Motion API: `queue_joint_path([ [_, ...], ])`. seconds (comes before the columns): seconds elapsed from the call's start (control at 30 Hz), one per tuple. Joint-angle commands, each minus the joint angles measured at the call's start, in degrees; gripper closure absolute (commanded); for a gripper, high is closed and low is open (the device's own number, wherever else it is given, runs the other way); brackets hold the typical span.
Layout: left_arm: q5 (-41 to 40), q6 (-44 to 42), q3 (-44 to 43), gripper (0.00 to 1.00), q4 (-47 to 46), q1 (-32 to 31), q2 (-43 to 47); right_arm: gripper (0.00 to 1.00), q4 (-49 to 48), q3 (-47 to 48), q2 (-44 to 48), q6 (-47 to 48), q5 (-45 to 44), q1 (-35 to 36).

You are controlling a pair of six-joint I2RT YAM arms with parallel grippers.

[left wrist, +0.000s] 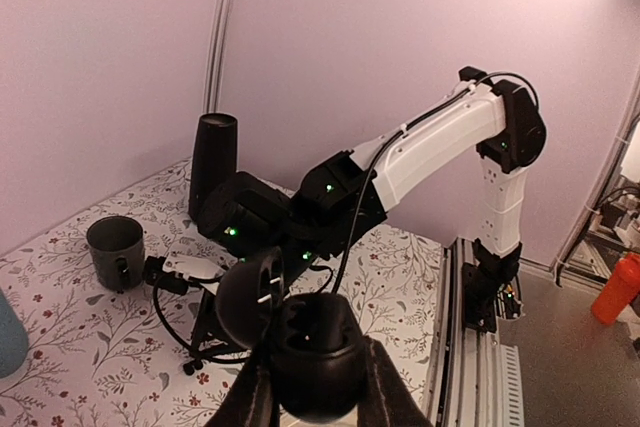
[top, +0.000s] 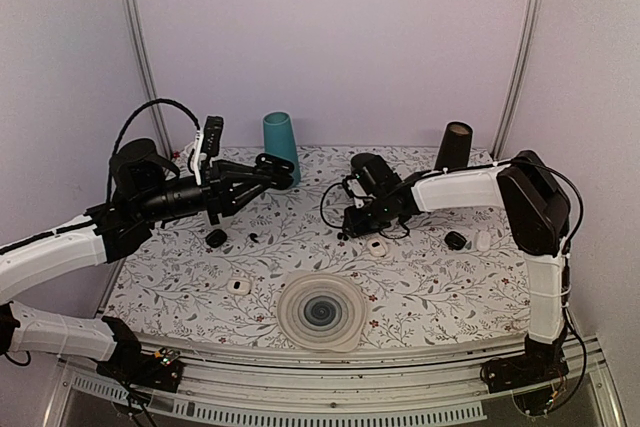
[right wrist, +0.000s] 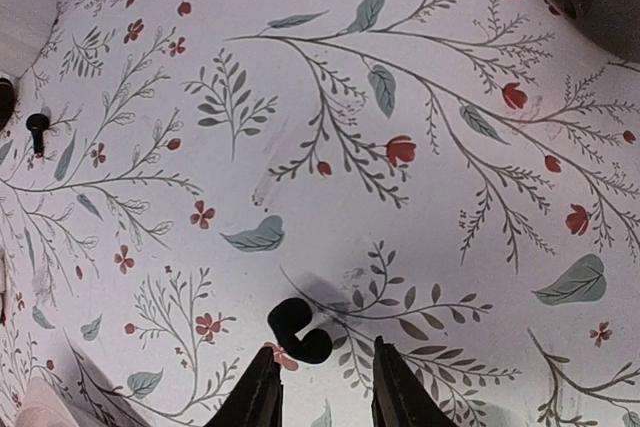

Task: Insert the wireless bluetooth earbuds into the charging case

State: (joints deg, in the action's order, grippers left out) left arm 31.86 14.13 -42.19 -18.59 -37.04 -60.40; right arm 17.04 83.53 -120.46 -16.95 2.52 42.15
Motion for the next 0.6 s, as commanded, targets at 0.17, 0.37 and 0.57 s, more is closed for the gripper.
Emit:
queue_joint_path([
  [0.17,0.2,0.0,0.3,1.00,-1.3,0.9,-0.3,0.70,-4.0,-1.1,1.7,-0.2,3.3,0.4],
  [0.37,0.2,-0.1,0.0,1.00,-1.0,0.9,-0.4,0.70,-4.4,1.2,-0.7,3.3,2.6,-0.3],
  [0.57,0.1,-0.3,-0.2,1.00,-0.6,1.0,-0.3,0.70,-3.9,2.2,-2.3,4.1,2.9,-3.1],
])
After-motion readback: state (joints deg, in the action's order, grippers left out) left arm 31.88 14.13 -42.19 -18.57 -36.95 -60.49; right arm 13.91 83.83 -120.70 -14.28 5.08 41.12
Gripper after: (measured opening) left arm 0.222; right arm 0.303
